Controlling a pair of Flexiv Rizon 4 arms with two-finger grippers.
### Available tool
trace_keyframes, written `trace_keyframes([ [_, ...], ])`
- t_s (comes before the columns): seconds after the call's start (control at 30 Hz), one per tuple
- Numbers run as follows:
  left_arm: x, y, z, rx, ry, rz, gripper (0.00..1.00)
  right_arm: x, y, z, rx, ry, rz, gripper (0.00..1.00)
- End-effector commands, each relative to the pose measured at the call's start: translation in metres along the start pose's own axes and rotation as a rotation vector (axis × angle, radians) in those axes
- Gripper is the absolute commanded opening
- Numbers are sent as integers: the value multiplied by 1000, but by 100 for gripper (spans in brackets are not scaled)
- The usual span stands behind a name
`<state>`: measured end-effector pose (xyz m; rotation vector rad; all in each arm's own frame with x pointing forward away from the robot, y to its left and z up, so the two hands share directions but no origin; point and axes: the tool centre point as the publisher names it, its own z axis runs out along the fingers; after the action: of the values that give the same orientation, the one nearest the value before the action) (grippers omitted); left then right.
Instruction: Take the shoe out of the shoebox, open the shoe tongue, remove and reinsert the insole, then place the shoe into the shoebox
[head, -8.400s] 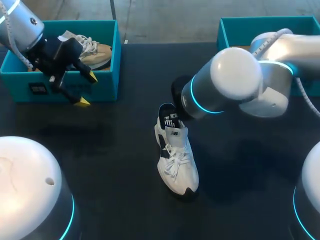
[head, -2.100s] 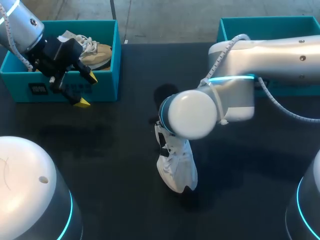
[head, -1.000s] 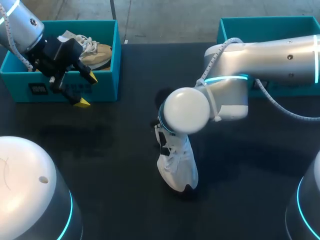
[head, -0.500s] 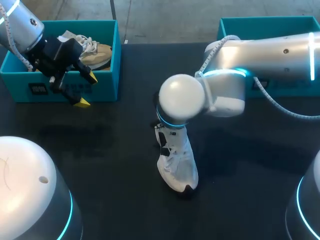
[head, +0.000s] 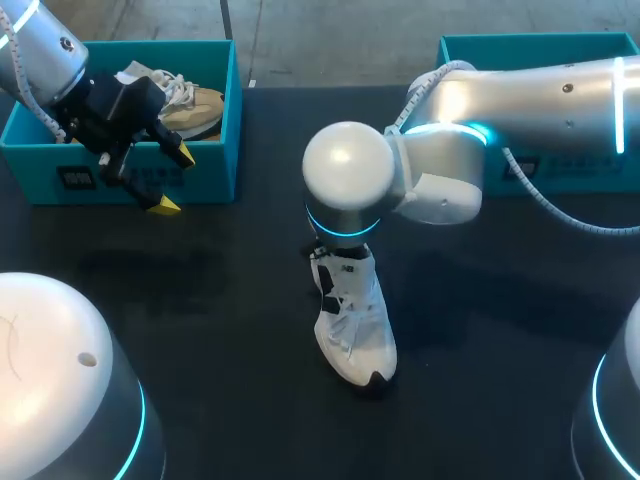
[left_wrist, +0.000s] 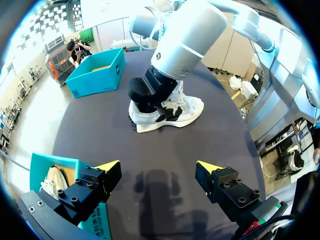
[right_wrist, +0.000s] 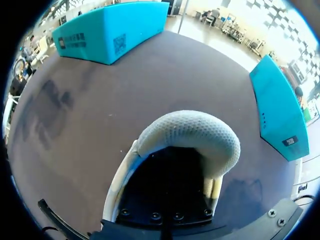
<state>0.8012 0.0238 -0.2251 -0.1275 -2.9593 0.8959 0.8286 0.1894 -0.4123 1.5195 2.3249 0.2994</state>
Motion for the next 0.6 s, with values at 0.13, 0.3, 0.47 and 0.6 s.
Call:
trace_keyframes([
  [0.13,1,0,0,-2,-1,0,100,6,-49,15,46,-1,-10,0],
  [0.3,1,0,0,-2,-1,0,100,6,-62,13,83,-5,-17,0],
  [0.47,1,0,0,-2,-1,0,100,4,-79,12,119,-5,-10,0],
  [0.6,1,0,0,-2,-1,0,100,4,-90,9,143,-7,-8,0],
])
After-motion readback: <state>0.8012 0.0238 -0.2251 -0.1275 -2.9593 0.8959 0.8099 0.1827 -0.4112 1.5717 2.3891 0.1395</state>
